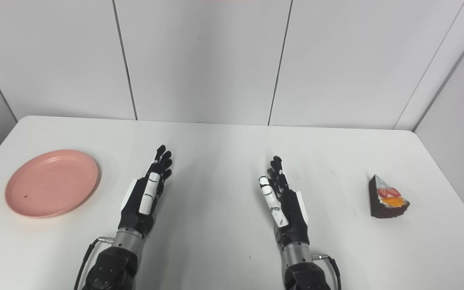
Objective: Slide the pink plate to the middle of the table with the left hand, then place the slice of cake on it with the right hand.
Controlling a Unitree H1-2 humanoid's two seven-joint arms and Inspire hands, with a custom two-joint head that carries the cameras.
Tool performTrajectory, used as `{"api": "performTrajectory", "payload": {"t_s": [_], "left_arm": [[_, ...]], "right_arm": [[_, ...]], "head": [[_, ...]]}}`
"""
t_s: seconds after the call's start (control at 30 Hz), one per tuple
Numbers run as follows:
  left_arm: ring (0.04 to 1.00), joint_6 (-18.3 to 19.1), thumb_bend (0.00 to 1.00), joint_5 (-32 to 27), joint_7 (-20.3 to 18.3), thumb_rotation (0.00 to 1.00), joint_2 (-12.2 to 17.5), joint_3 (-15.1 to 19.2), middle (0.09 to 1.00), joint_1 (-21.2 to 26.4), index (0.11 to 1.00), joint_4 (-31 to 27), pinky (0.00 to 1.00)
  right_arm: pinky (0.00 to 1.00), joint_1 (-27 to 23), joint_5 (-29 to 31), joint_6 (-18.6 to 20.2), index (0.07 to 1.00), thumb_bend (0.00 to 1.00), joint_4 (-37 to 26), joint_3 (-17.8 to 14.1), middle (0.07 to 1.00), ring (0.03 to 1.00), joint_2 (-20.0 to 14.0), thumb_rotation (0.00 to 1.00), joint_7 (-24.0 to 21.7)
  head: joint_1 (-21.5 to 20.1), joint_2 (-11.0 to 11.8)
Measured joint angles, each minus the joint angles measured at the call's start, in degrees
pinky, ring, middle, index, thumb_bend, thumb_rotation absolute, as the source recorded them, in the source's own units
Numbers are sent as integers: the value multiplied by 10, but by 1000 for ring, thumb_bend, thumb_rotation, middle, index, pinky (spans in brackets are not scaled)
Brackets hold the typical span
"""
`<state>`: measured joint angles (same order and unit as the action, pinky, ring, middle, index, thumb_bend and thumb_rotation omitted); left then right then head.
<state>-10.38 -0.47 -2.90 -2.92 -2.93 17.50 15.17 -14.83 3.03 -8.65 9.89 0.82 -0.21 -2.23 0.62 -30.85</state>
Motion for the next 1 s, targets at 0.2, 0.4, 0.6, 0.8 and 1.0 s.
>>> {"api": "performTrajectory", "payload": {"t_s": [0.2, 0.4, 0.6, 0.8, 1.0], "left_arm": [[1000, -1, 652, 4, 5, 1000, 0, 0, 1000, 0, 1000, 0, 1000], [1000, -1, 645, 15, 7, 941, 0, -2, 1000, 1, 1000, 0, 1000], [1000, -1, 652, 16, 7, 922, 2, -6, 1000, 2, 1000, 1, 1000], [1000, 2, 642, 26, 7, 928, 4, -11, 1000, 1, 1000, -1, 1000], [1000, 1, 618, 19, 5, 913, 2, -9, 1000, 2, 1000, 2, 1000]], "right_arm": [[1000, 0, -1, 0, 1000, 644, 0, 0, 1000, 1000, 0, 780, 0], [1000, 0, -3, 0, 1000, 642, 0, 0, 1000, 1000, 0, 785, 0], [1000, 0, -4, 0, 1000, 654, 0, 0, 1000, 1000, 0, 786, 0], [1000, 0, -4, 1, 1000, 646, -1, 0, 1000, 1000, 0, 772, 0], [1000, 0, -2, 4, 1000, 608, 2, -1, 1000, 1000, -1, 793, 0]], "head": [[0, 0], [0, 0], [0, -1], [0, 0], [52, 19]]}}
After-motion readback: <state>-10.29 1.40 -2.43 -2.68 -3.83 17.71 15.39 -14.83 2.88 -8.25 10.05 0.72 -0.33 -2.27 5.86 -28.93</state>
